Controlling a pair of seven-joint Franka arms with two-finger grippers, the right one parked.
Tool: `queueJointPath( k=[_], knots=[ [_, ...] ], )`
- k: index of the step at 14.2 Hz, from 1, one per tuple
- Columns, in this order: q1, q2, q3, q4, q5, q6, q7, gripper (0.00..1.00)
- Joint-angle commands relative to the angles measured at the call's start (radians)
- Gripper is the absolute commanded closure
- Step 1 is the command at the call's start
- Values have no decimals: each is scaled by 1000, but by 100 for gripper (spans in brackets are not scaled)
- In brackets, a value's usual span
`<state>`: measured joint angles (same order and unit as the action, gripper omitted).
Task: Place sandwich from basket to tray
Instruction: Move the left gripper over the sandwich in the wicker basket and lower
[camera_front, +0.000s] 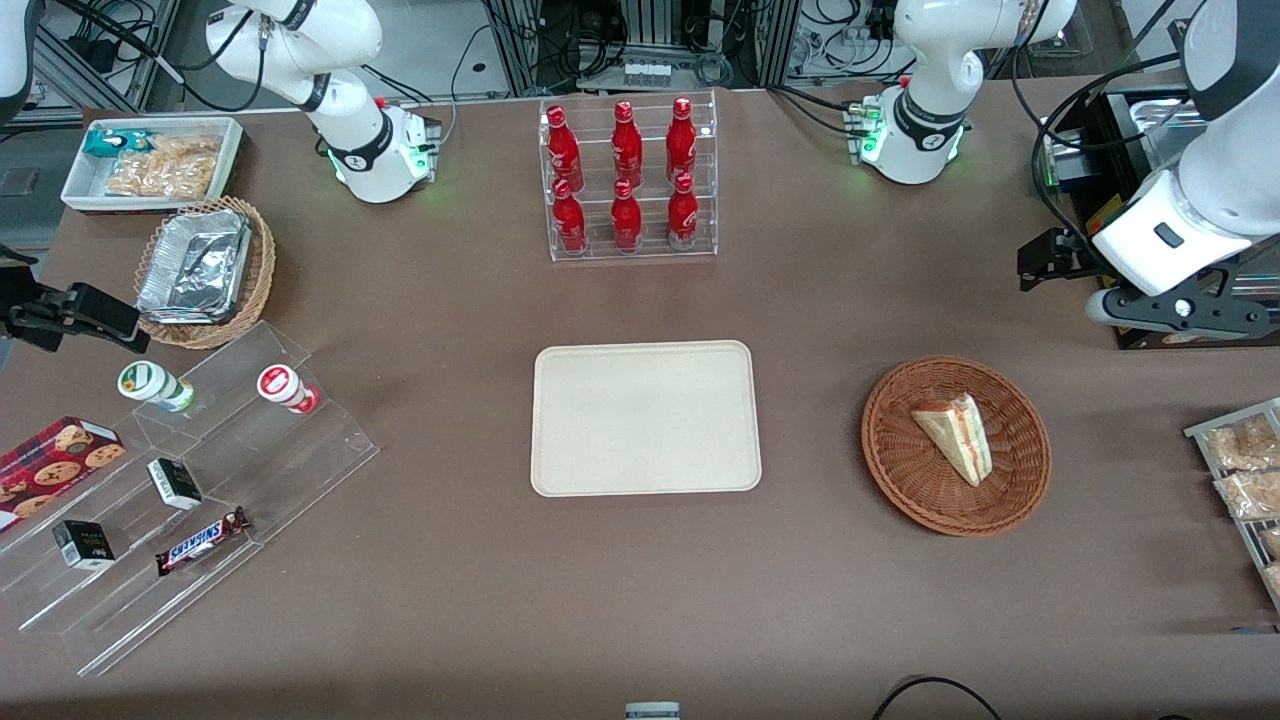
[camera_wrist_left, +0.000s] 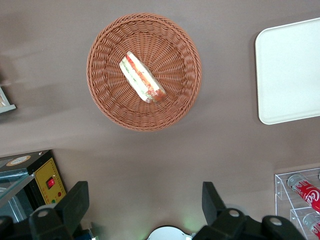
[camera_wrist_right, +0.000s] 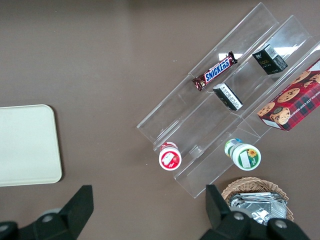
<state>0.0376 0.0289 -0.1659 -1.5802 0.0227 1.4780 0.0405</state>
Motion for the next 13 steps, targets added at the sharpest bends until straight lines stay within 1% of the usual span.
queueJointPath(
  k=[1, 3, 7, 9, 12, 13],
  knots=[
    [11, 8, -7, 9, -7, 2, 10, 0],
    [13, 25, -7, 9, -3, 7, 10, 0],
    [13, 135, -6, 8, 5, 27, 6, 0],
    [16, 163, -6, -38, 6, 108, -22, 0],
    [16, 161, -6, -167, 40, 273, -59, 0],
    [16, 160, -6, -207, 40, 325, -67, 0]
  ],
)
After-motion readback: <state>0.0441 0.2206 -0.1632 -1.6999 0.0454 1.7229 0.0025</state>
